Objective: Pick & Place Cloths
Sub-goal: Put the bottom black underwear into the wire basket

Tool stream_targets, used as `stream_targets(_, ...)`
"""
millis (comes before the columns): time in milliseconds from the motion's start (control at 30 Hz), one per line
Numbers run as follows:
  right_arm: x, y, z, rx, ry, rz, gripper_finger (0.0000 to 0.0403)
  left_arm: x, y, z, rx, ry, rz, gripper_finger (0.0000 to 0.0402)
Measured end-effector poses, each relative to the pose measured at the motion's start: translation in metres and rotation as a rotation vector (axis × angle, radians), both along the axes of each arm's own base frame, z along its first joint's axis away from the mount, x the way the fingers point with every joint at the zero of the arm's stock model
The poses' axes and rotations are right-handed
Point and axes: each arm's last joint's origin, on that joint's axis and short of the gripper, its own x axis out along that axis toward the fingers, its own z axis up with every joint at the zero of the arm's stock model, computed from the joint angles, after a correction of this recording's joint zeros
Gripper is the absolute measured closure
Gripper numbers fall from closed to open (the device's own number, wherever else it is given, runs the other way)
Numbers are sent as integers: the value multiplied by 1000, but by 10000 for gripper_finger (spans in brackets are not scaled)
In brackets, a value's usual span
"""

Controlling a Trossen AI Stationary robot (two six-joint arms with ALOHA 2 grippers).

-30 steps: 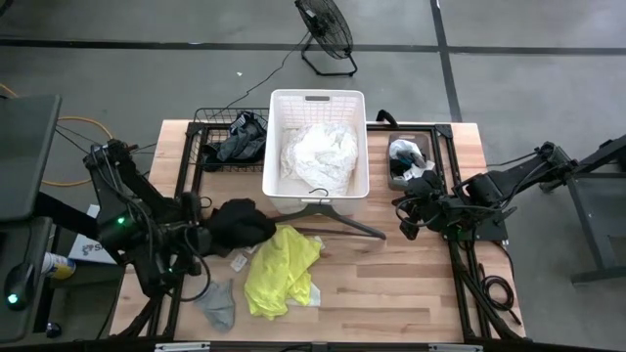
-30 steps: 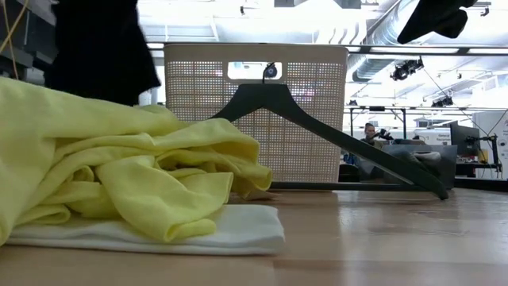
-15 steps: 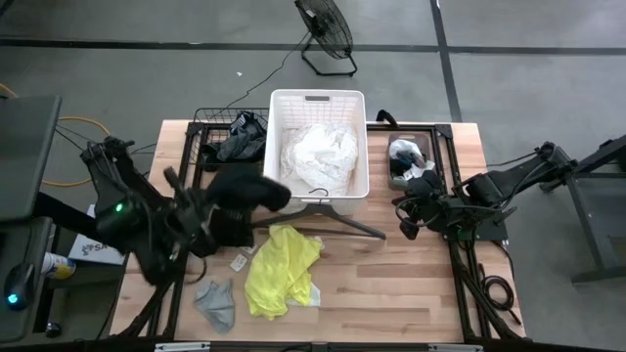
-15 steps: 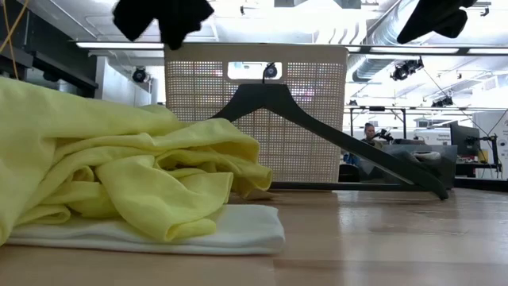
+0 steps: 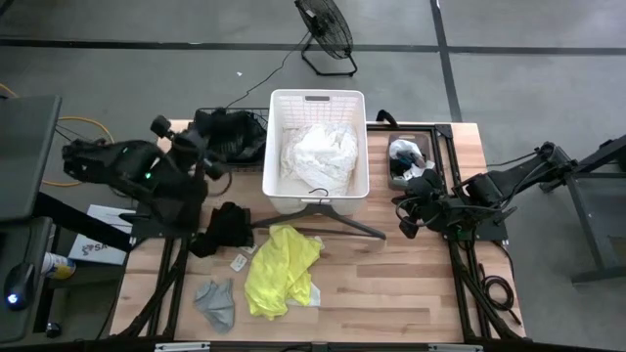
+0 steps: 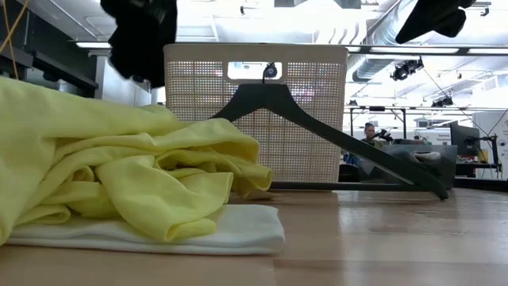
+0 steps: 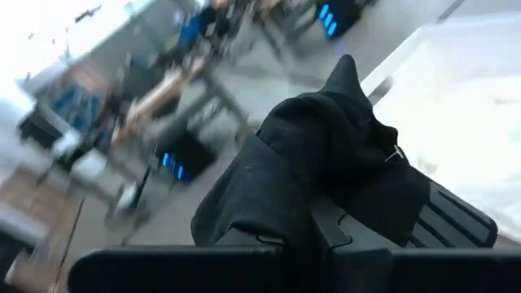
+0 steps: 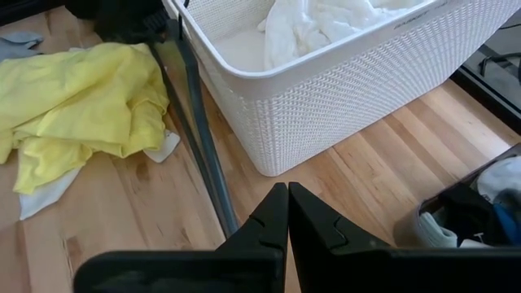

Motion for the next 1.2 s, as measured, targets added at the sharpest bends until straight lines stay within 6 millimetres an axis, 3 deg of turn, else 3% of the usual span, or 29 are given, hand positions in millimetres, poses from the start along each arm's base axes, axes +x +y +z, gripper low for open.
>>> stream_targets(333, 0, 0, 0, -6, 3, 7, 401, 11, 47, -7, -345, 4, 201, 398)
stream_targets(767, 0, 0, 0, -10, 6, 11, 401, 25, 124, -21, -587, 15, 345, 398)
stream_targets(1000, 0, 0, 0, -10, 7, 12, 401, 31, 168, -47, -674, 53, 444, 398)
stream_targets(1200, 0, 0, 0, -8, 8, 14, 401, 36, 195, -85, -873, 49, 425, 398)
